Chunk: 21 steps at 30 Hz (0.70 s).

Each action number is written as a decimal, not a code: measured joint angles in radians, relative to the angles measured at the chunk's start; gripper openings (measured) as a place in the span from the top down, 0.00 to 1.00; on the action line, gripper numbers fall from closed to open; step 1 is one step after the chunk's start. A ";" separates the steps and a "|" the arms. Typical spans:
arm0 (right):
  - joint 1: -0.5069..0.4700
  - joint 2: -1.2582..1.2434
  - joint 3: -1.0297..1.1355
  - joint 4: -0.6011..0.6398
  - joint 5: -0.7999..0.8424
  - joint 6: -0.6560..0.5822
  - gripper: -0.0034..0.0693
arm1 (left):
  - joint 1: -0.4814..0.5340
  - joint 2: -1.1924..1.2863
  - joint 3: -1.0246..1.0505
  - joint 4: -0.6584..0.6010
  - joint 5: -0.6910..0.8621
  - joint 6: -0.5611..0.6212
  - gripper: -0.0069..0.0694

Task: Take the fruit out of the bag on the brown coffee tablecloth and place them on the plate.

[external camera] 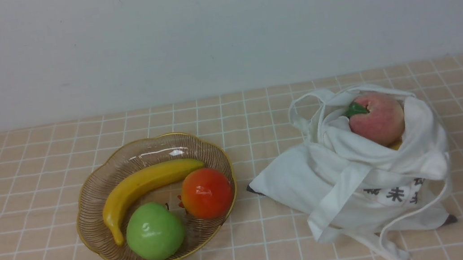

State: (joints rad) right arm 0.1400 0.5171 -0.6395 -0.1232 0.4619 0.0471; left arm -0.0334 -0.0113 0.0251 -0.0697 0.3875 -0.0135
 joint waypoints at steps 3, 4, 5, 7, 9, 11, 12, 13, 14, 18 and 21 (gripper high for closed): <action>-0.081 -0.065 0.084 -0.006 -0.039 0.000 0.97 | 0.000 0.000 0.000 0.000 0.000 0.000 0.92; -0.125 -0.113 0.164 -0.006 -0.076 0.001 0.97 | 0.000 0.000 0.000 0.000 0.000 0.000 0.92; -0.147 -0.136 0.204 -0.006 -0.098 0.001 0.97 | 0.000 0.000 0.000 0.000 0.000 0.000 0.92; -0.179 -0.198 0.307 -0.004 -0.136 0.001 0.97 | 0.000 0.000 0.000 0.000 0.000 0.000 0.92; -0.190 -0.254 0.393 -0.002 -0.153 0.001 0.97 | 0.000 0.000 0.000 0.000 0.000 0.000 0.92; -0.192 -0.334 0.491 -0.003 -0.163 0.001 0.97 | 0.000 0.000 0.000 0.000 0.000 0.000 0.92; -0.192 -0.385 0.567 -0.001 -0.164 0.002 0.97 | 0.000 0.000 0.000 0.000 0.000 0.000 0.92; -0.192 -0.421 0.597 0.004 -0.164 0.006 0.97 | 0.000 0.000 0.000 0.000 0.000 0.000 0.92; -0.192 -0.440 0.623 0.007 -0.159 0.009 0.97 | 0.000 0.000 0.000 0.000 0.000 0.000 0.92; -0.175 -0.524 0.663 0.030 -0.087 0.045 0.97 | 0.000 0.000 0.000 0.000 0.000 0.000 0.92; -0.169 -0.525 0.662 0.031 -0.086 0.047 0.97 | 0.000 0.000 0.000 0.000 0.000 0.000 0.92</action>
State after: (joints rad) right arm -0.0295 -0.0077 0.0225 -0.0924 0.3762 0.0944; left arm -0.0334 -0.0113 0.0251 -0.0697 0.3875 -0.0135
